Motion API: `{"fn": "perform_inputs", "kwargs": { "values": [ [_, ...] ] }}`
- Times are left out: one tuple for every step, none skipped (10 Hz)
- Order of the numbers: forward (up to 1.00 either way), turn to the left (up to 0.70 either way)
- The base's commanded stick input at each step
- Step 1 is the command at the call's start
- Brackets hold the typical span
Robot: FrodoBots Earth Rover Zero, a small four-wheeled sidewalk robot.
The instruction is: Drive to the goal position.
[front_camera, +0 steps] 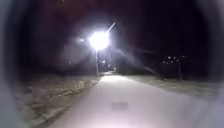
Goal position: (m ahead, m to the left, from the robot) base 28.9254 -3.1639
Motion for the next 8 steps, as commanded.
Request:
{"fn": "perform_inputs", "kwargs": {
  "values": [
    [0.70,0.00],
    [0.70,0.00],
    [0.70,0.00],
    [0.70,0.00],
    [0.70,0.00],
    [0.70,0.00],
    [0.70,0.00],
    [0.70,0.02]
  ]
}}
